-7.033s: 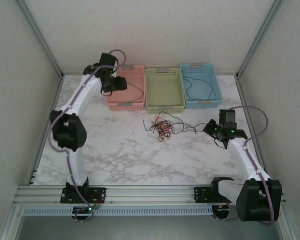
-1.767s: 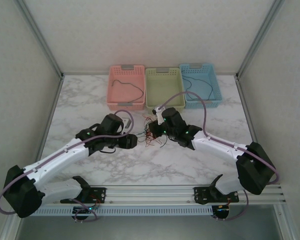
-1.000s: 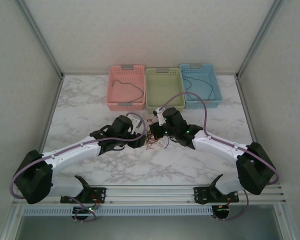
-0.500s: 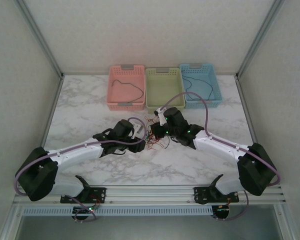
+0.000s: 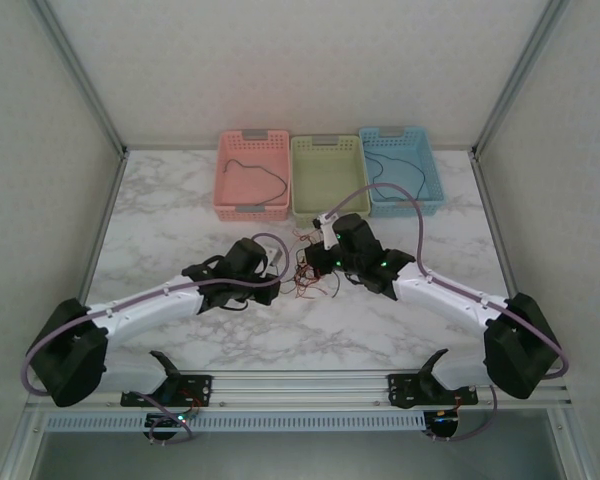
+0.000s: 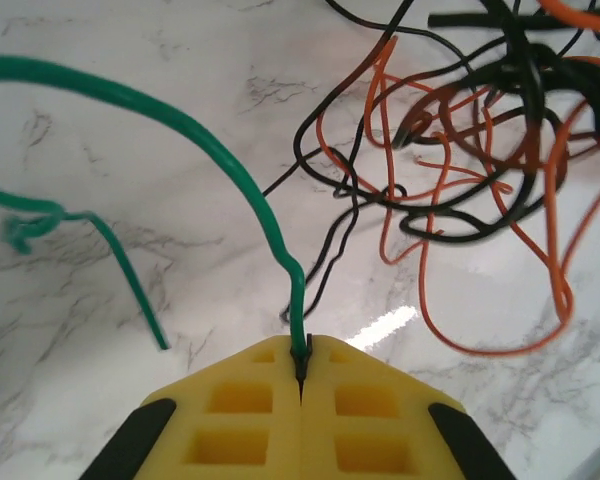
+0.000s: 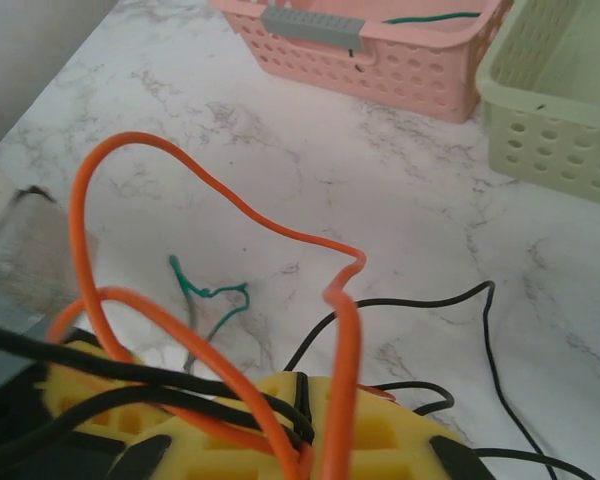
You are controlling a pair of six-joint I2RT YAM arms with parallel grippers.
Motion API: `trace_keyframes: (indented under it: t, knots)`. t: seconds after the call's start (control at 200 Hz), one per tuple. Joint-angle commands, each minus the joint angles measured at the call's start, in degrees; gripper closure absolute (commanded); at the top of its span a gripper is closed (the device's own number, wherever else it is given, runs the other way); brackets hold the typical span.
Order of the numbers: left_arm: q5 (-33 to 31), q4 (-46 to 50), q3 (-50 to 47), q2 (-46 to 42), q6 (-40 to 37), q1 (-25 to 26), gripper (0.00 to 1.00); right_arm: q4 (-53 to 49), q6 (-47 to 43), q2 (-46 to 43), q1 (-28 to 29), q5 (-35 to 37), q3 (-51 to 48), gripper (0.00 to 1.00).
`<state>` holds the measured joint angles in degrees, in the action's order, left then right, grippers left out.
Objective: Untangle the cables
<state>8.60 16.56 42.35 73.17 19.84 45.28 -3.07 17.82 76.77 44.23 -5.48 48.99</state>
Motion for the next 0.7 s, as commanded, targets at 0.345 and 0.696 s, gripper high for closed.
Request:
trace_keyframes:
  t: [0.345, 0.696]
  knots:
    - [-3.94, 23.83, 17.00, -28.22, 3.39, 0.07, 1.00, -1.33, 6.31, -3.03, -15.46, 6.93, -8.78, 1.00]
    - [-1.01, 16.18, 15.58, -22.89, 3.73, -1.05, 1.00, -2.42, 5.18, -5.98, -16.28, 3.06, -9.18, 1.00]
